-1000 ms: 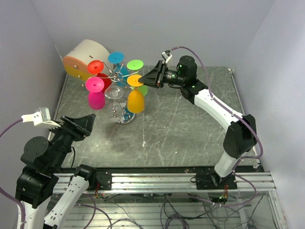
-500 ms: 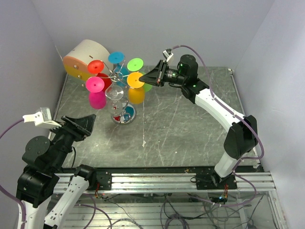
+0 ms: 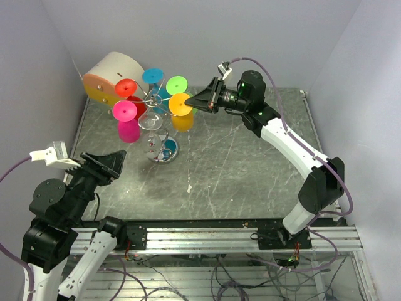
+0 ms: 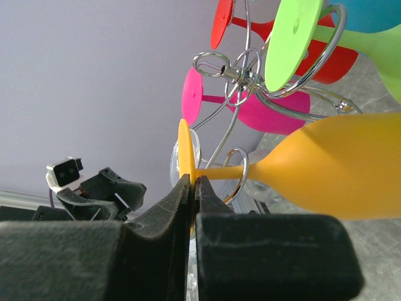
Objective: Take the wine glass off the wine glass rack
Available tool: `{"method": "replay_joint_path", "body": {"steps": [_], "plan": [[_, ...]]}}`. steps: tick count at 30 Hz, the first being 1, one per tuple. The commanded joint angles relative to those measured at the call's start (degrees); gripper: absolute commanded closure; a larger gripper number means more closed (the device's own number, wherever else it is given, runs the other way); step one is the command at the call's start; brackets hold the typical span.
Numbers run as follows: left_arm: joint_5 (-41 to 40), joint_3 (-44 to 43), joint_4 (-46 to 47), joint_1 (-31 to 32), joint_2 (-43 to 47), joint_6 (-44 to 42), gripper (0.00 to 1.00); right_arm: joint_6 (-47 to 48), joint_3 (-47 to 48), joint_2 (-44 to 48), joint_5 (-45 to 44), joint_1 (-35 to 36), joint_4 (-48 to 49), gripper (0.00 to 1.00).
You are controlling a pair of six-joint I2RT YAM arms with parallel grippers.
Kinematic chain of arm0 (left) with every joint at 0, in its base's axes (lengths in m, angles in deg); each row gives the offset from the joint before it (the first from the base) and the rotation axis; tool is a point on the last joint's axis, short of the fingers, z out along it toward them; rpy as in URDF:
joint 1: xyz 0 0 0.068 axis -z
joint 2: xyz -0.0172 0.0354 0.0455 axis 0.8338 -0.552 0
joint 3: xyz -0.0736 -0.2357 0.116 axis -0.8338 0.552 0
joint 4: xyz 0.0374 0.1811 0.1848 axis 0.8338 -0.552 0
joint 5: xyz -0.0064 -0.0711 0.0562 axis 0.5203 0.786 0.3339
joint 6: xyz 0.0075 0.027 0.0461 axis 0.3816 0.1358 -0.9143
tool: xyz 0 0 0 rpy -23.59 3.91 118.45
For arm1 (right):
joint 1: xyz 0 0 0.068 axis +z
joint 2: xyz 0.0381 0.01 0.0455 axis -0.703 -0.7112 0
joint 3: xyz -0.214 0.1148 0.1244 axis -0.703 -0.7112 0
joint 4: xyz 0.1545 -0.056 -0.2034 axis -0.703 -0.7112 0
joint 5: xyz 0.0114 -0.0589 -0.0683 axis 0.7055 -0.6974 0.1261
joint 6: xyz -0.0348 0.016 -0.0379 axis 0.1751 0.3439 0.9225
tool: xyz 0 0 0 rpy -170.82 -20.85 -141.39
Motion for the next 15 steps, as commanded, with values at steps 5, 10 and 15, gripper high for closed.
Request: {"method": "replay_joint_path", "body": {"steps": [5, 10, 15], "plan": [[0.0, 0.3, 0.2, 0.3, 0.7, 0.5, 0.33, -4.4, -2.6, 1.6, 2.7, -0.3, 6.0, 1.00], [0.1, 0.6, 0.4, 0.4, 0.7, 0.7, 0.33, -5.7, -2.7, 2.0, 3.8, 0.1, 7.3, 1.00], [0.5, 0.9, 0.8, 0.4, 0.4, 0.7, 0.34, -5.2, -1.3, 1.7, 4.2, 1.2, 6.0, 1.00]]}}
